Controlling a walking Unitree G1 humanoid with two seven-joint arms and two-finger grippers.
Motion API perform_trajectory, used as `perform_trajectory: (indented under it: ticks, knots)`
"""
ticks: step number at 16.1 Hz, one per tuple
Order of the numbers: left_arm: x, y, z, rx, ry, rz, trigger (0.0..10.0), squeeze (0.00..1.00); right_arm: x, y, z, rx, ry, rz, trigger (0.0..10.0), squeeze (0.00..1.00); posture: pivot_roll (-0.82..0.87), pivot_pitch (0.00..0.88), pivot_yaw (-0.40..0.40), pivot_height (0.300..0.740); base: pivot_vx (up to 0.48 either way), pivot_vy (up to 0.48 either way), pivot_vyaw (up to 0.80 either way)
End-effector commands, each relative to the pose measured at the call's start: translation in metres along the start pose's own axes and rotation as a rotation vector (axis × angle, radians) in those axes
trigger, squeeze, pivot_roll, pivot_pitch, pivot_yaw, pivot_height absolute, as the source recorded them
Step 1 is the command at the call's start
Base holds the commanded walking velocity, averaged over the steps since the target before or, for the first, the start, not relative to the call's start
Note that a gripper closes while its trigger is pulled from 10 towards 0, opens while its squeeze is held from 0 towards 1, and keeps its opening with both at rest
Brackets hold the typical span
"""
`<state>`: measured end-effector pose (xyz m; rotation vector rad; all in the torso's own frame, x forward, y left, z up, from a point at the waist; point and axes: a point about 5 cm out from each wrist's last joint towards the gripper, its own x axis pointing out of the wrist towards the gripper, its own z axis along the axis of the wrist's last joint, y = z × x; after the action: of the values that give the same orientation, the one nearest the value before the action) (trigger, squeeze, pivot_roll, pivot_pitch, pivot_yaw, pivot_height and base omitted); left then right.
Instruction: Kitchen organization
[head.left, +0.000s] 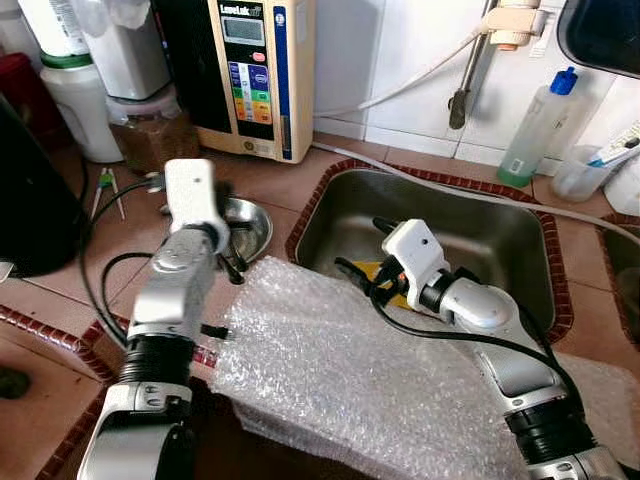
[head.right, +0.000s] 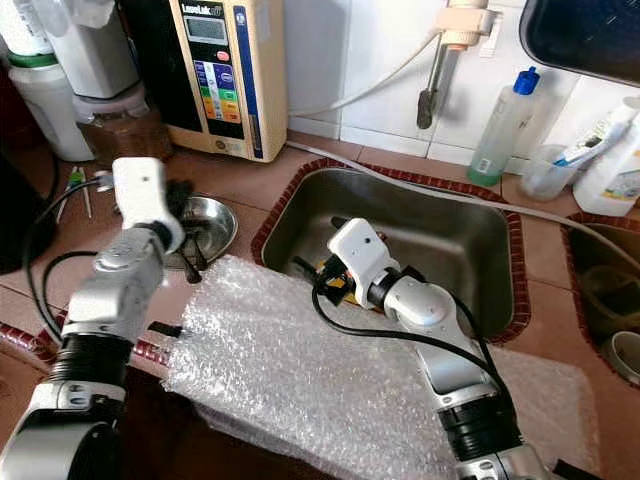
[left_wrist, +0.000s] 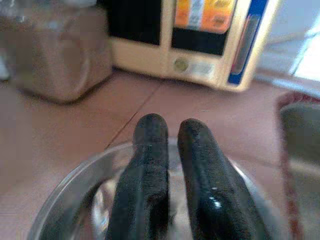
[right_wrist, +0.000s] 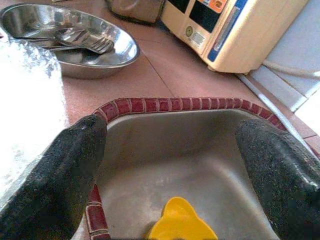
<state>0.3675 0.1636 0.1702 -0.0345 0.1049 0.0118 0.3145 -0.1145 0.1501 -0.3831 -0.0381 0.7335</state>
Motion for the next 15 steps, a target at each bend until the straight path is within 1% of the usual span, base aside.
perform_trajectory:
  ticks: [1, 2, 3, 5, 6, 7, 8, 12, 13, 14, 15]
  knots:
    - [-0.001, 0.002, -0.007, 0.011, 0.042, 0.014, 10.0, 1.00, 0.001, -0.002, 0.003, -0.015, -0.011, 0.008, 10.0, 0.00, -0.04, 0.000, 0.027, 0.740, 0.000, 0.000, 0.00]
    - [-0.001, 0.002, -0.014, -0.023, 0.094, 0.017, 10.0, 1.00, 0.003, -0.003, 0.005, -0.014, -0.016, 0.003, 10.0, 0.00, -0.04, 0.000, 0.034, 0.740, 0.000, 0.000, 0.00]
    - [0.001, -0.003, -0.020, -0.080, 0.164, -0.003, 10.0, 1.00, 0.004, -0.001, 0.006, -0.008, -0.024, -0.002, 10.0, 0.00, -0.05, 0.000, 0.036, 0.740, 0.000, 0.000, 0.00]
    - [0.003, -0.007, -0.020, -0.112, 0.186, -0.009, 10.0, 1.00, 0.004, 0.002, 0.005, -0.010, -0.021, 0.002, 10.0, 0.00, -0.05, 0.000, 0.040, 0.740, 0.000, 0.000, 0.00]
    - [0.003, -0.007, -0.020, -0.112, 0.186, -0.009, 10.0, 1.00, 0.004, 0.002, 0.005, -0.010, -0.021, 0.002, 10.0, 0.00, -0.05, 0.000, 0.040, 0.740, 0.000, 0.000, 0.00]
    - [0.004, -0.011, -0.021, -0.142, 0.214, -0.008, 10.0, 1.00, 0.003, 0.004, 0.004, -0.013, -0.019, 0.007, 10.0, 0.00, -0.05, 0.000, 0.043, 0.740, 0.000, 0.000, 0.00]
    - [0.005, -0.013, -0.022, -0.147, 0.227, -0.008, 10.0, 1.00, 0.003, 0.005, 0.004, -0.012, -0.020, 0.008, 10.0, 0.00, -0.05, 0.000, 0.044, 0.740, 0.000, 0.000, 0.00]
    - [0.006, -0.013, -0.022, -0.172, 0.254, -0.007, 10.0, 1.00, 0.005, 0.005, 0.004, -0.012, -0.025, 0.008, 10.0, 0.00, -0.05, 0.000, 0.043, 0.740, 0.000, 0.000, 0.00]
    - [0.006, -0.015, -0.024, -0.205, 0.286, -0.009, 10.0, 1.00, 0.006, 0.005, 0.005, -0.013, -0.027, 0.011, 10.0, 0.00, -0.04, 0.000, 0.041, 0.740, 0.000, 0.000, 0.00]
    - [0.006, -0.015, -0.025, -0.215, 0.296, -0.010, 10.0, 1.00, 0.006, 0.005, 0.005, -0.013, -0.027, 0.012, 10.0, 0.00, -0.04, 0.000, 0.041, 0.740, 0.000, 0.000, 0.00]
    - [0.006, -0.017, -0.026, -0.244, 0.325, -0.018, 10.0, 0.00, 0.006, 0.005, 0.005, -0.015, -0.027, 0.013, 10.0, 0.00, -0.04, 0.000, 0.039, 0.740, 0.000, 0.000, 0.00]
